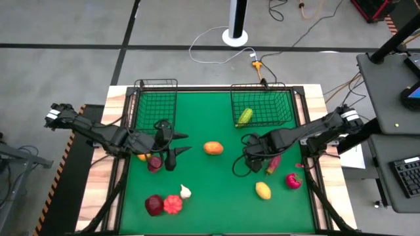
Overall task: Sort produce into baskets
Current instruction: Put the green bell pepper into the right wire basket
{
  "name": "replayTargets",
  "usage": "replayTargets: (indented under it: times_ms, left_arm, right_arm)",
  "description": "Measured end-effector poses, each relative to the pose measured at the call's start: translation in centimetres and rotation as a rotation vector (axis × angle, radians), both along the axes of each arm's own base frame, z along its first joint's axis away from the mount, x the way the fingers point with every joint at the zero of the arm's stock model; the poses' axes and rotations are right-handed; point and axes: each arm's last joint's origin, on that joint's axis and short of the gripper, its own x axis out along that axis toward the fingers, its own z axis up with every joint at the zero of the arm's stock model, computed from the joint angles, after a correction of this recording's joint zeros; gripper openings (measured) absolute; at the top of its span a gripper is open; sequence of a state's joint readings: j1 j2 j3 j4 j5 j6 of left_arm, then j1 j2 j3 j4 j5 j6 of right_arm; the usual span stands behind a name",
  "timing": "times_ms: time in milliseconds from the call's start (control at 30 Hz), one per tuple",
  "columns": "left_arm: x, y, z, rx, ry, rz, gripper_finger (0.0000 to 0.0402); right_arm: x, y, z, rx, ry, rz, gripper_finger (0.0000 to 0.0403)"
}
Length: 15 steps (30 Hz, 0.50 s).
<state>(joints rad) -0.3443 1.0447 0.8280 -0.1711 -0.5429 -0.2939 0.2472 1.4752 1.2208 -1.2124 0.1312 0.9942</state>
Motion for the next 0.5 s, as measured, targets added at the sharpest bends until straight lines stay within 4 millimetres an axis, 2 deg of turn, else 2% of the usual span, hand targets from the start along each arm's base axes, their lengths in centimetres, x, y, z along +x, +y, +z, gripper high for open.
replayTargets:
  times_ms: [500]
  left_arm:
    - [0.0, 0.0, 0.1, 0.018, -0.004, -0.006, 0.0201]
  right_arm:
    - [-0.6, -0.3, -3.1, -0.003, 0.013, -0.006, 0.0214]
